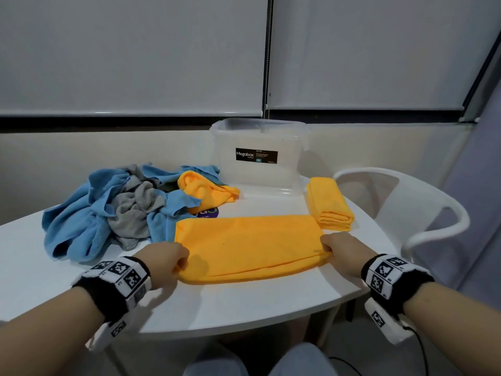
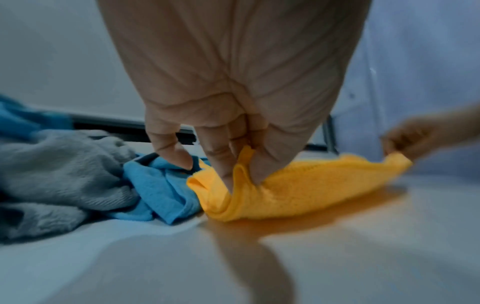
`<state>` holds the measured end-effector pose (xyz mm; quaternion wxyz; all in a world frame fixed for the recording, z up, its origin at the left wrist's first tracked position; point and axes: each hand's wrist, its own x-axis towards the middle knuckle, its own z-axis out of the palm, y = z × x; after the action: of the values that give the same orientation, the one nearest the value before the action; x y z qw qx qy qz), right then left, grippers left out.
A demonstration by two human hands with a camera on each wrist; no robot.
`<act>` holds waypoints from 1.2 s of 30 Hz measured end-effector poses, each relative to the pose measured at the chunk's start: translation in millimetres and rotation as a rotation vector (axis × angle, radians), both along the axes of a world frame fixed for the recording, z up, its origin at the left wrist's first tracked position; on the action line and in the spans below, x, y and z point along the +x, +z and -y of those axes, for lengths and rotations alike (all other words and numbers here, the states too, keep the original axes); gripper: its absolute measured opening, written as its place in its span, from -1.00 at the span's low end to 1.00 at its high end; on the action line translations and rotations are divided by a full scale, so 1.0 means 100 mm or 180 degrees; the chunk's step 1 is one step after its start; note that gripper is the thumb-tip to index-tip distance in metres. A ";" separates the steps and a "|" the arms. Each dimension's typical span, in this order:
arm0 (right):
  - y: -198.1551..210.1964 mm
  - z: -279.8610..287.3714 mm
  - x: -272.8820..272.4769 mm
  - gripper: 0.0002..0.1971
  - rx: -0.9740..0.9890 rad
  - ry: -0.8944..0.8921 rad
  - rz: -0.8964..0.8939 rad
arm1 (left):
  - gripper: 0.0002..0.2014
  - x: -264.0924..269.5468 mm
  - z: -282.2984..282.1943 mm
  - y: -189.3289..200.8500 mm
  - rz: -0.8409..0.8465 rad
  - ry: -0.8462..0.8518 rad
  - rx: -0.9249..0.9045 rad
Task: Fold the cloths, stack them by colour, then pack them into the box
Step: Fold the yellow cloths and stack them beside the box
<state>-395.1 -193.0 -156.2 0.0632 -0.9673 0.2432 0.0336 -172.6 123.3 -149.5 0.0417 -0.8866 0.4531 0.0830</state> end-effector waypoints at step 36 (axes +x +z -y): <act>1.02 0.49 0.21 -0.76 0.1067 -0.0013 0.2257 | -0.92 0.71 -0.17 0.94 0.0373 0.0652 -0.2422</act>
<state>-373.9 -241.8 -54.1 0.3005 -0.8947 0.1993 -0.2635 -101.6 140.4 -55.5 -0.2726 -0.8825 0.3576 -0.1378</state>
